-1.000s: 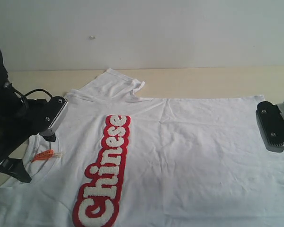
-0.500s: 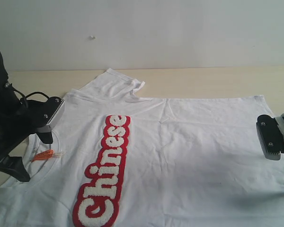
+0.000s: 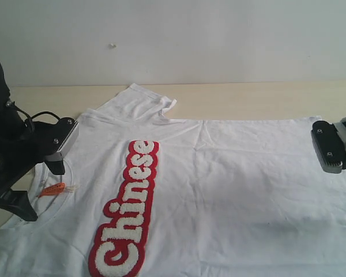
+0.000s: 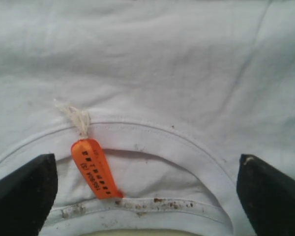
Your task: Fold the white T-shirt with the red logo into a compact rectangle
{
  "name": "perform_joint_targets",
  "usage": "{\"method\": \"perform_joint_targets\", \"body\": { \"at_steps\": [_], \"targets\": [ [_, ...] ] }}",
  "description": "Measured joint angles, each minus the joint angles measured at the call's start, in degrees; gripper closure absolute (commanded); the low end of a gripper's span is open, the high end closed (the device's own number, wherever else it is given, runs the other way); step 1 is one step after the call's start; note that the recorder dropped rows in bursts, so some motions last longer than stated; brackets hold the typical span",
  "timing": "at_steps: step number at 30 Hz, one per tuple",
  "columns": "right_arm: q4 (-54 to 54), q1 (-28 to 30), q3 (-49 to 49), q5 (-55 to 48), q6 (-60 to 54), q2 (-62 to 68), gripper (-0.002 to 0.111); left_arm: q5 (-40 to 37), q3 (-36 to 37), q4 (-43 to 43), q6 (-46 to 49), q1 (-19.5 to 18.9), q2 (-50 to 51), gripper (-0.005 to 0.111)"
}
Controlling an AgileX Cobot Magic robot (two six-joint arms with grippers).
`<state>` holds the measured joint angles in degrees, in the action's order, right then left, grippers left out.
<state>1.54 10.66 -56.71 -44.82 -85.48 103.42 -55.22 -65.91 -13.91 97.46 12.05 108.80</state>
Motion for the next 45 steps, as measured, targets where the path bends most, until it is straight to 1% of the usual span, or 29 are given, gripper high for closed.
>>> {"method": "perform_joint_targets", "body": {
  "at_steps": [6, 12, 18, 33, 35, 37, 38, 40, 45],
  "targets": [
    [4.9, 0.8, 0.0, -1.5, -1.2, 0.0, 0.027, 0.1, 0.0, 0.0, 0.0, 0.0, 0.0, 0.012],
    [5.9, 3.3, 0.4, -1.4, -1.2, 0.0, 0.027, 0.3, 0.0, -0.1, 0.0, 0.0, 0.0, 0.012],
    [2.3, 3.5, 1.2, 0.6, -1.7, 0.0, 0.027, 0.7, 0.0, -1.7, 0.0, 0.0, 0.0, 0.012],
    [-0.4, 3.5, 2.1, 3.1, -2.4, 3.0, 0.027, 1.3, 0.0, -2.7, 0.0, 0.0, 0.0, 0.012],
    [-0.6, 3.5, 2.1, 3.2, -2.4, 3.9, 0.029, 1.3, 0.0, -2.7, 0.0, 0.0, 0.0, 0.012],
    [-0.7, 3.5, 2.1, 3.4, -2.4, 4.7, 0.033, 1.3, 0.0, -2.7, 0.0, 0.0, 0.0, 0.012],
    [-0.7, 3.5, 2.1, 3.3, -2.4, 5.0, 0.038, 1.3, 0.0, -2.7, 0.0, 0.0, 0.0, 0.012],
    [-0.8, 3.5, 2.1, 2.8, -2.4, 5.2, 0.048, 1.3, 0.0, -2.7, 0.0, 0.0, 0.0, 0.012],
    [-1.0, 3.5, 2.0, 2.7, -2.4, 5.5, 0.079, 1.3, 0.0, -2.8, 0.0, 0.0, 0.0, 0.012]
  ]
}}
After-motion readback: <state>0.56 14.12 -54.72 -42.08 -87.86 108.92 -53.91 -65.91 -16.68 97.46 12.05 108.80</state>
